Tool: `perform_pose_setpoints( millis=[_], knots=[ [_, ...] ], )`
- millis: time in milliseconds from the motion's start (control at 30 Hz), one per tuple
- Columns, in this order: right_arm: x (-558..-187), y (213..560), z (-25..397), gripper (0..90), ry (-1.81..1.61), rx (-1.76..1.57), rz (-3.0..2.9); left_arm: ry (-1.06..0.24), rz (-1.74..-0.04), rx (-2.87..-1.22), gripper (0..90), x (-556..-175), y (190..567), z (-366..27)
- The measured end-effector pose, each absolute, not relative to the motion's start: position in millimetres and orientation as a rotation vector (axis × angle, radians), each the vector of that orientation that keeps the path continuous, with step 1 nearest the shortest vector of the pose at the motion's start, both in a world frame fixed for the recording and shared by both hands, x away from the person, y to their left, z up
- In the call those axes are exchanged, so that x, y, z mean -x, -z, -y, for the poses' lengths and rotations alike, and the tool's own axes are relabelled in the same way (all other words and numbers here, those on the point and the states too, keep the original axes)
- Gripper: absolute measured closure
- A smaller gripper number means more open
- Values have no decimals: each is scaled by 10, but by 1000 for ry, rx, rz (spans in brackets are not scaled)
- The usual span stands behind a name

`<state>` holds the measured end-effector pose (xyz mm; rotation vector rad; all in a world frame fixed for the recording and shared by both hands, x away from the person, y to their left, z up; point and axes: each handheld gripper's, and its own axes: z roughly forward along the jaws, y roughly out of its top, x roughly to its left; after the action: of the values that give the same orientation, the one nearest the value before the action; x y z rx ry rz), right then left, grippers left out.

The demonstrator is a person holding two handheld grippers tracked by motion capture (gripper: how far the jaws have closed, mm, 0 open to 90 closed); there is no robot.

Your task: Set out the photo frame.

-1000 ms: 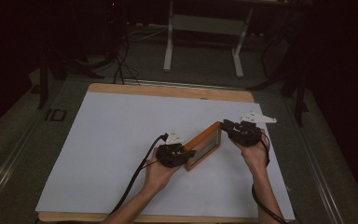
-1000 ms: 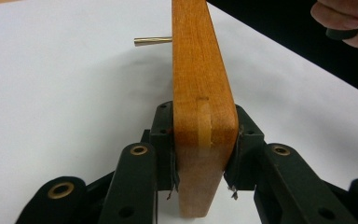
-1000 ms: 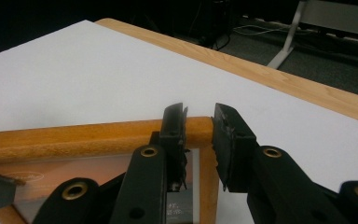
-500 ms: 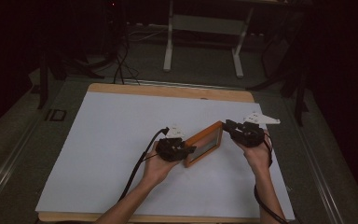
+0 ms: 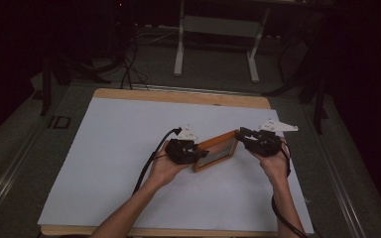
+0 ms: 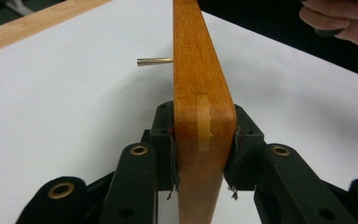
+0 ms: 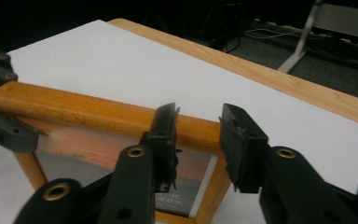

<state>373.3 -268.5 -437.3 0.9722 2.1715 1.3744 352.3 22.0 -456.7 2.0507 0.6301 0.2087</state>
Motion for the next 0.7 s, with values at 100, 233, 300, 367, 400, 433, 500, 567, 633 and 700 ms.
perform_pose_setpoints(
  millis=[100,233,300,367,400,433,500,567,633,700],
  knots=[
    [-3735,4369,2674,571,-1372,-938,-2191,-201,-601,-2055,694,-3557,4532,-265],
    [-3748,4373,2663,501,-1378,-902,-2228,-183,-582,-2039,694,-3604,4475,-334],
    [-3749,4378,2655,473,-1377,-874,-2249,-174,-579,-2035,694,-3622,4453,-361],
    [-3748,4381,2644,450,-1375,-850,-2264,-172,-572,-2034,694,-3640,4431,-379],
    [-3747,4381,2639,441,-1376,-839,-2274,-169,-567,-2036,694,-3644,4419,-382],
    [-3744,4379,2633,434,-1379,-829,-2280,-169,-556,-2042,694,-3651,4407,-383],
    [-3741,4377,2619,430,-1390,-812,-2294,-169,-539,-2055,694,-3659,4380,-384],
    [-3738,4375,2602,428,-1390,-789,-2308,-164,-525,-2065,694,-3672,4352,-385],
    [-3736,4372,2584,435,-1392,-770,-2320,-148,-513,-2074,694,-3696,4319,-394],
    [-3730,4369,2566,448,-1399,-746,-2326,-133,-512,-2072,694,-3714,4283,-410]
  ],
)
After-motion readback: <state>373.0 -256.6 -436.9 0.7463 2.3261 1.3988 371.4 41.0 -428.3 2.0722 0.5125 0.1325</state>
